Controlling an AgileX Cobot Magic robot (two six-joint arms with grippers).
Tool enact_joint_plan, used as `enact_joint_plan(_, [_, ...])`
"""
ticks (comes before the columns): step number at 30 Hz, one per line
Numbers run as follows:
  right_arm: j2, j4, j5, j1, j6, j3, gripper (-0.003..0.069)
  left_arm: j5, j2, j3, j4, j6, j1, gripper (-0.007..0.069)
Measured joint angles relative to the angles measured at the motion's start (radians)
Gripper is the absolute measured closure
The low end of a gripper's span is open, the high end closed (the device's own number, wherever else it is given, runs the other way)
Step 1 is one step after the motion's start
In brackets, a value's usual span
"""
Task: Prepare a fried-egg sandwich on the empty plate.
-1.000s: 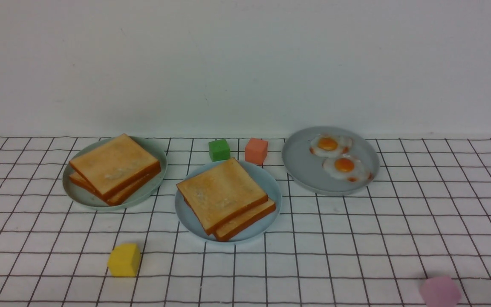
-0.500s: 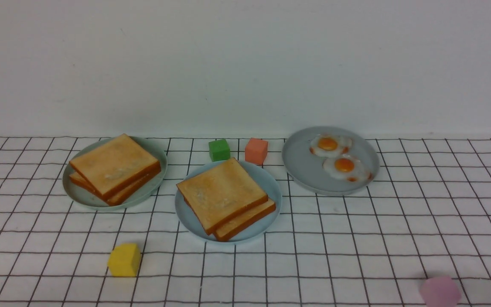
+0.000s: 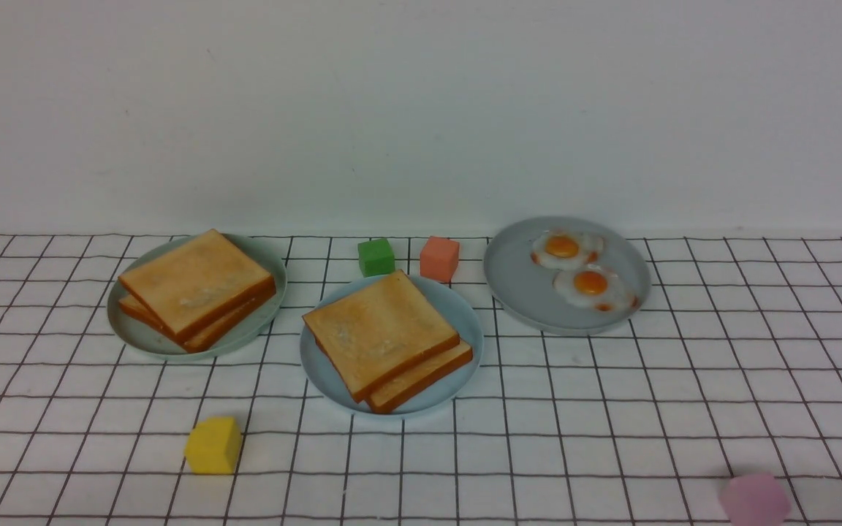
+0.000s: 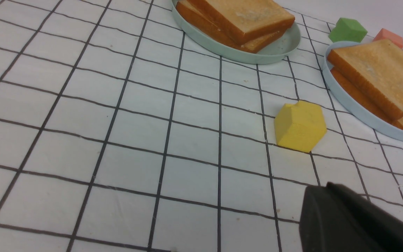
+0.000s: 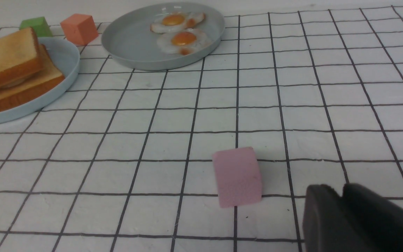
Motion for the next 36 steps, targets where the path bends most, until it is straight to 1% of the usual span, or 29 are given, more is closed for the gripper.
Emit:
enact_joint_plan(24, [0.0, 0.0, 0.0, 0.0, 0.0, 0.0, 0.053, 0.0, 0.0, 0.0, 0.0, 0.0, 0.0, 0.0596])
enact_joint_plan(36, [0.0, 0.0, 0.0, 0.0, 0.0, 0.0, 0.0514, 0.0, 0.0, 0.0, 0.0, 0.0, 0.0, 0.0596])
